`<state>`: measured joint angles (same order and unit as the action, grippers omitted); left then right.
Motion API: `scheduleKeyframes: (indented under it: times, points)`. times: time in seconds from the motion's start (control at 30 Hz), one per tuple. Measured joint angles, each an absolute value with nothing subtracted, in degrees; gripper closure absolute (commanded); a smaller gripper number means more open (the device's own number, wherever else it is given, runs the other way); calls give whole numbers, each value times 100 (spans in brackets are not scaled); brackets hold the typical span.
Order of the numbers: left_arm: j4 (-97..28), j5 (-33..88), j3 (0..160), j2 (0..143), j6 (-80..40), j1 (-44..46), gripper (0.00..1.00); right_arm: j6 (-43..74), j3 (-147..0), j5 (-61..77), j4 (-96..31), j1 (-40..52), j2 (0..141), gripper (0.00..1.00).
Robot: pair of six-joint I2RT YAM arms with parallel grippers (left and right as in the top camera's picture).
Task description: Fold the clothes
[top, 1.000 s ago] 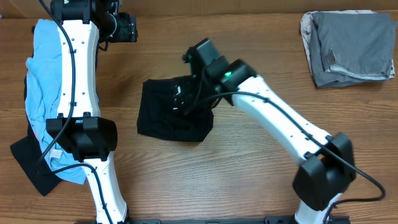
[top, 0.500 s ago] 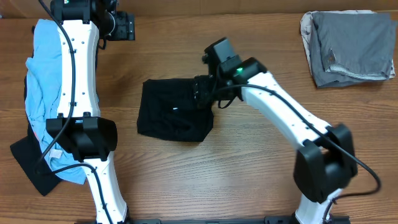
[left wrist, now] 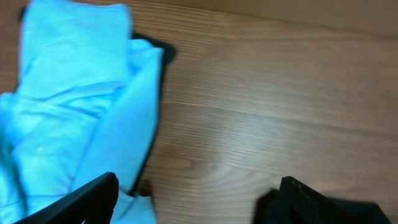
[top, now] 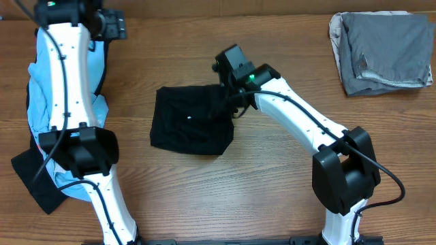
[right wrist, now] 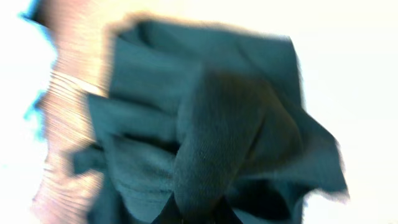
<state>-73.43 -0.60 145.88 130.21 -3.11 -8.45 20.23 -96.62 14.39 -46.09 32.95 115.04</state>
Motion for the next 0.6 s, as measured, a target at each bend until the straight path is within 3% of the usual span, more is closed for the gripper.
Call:
scheduleKeyframes:
  times: [0.23, 0.27, 0.3, 0.33, 0.4, 0.43, 0.6]
  points:
    - [-7255, 176, 14588, 13021, -416, -1393, 18, 1986, -10075, 1492, -3498, 3809, 11504, 93]
    - [-7255, 193, 14588, 13021, -419, -1422, 18, 1988, -10075, 1503, -3393, 3898, 11509, 86]
    - [-7258, 204, 14588, 13021, -421, -1428, 18, 1994, -10075, 1514, -3267, 3997, 11526, 57]
    - [-7255, 222, 14588, 13021, -423, -1426, 18, 2010, -10077, 1520, -3140, 4080, 11550, 35]
    - [-7255, 261, 14588, 13021, -436, -1422, 17, 1966, -10092, 1527, -3076, 4230, 11616, 6]
    - [-7255, 281, 14588, 13021, -436, -1422, 18, 1944, -10092, 1527, -3114, 4294, 11649, 0]
    - [-7255, 303, 14588, 13021, -436, -1387, 18, 1833, -10101, 1522, -3715, 4423, 11708, 0]
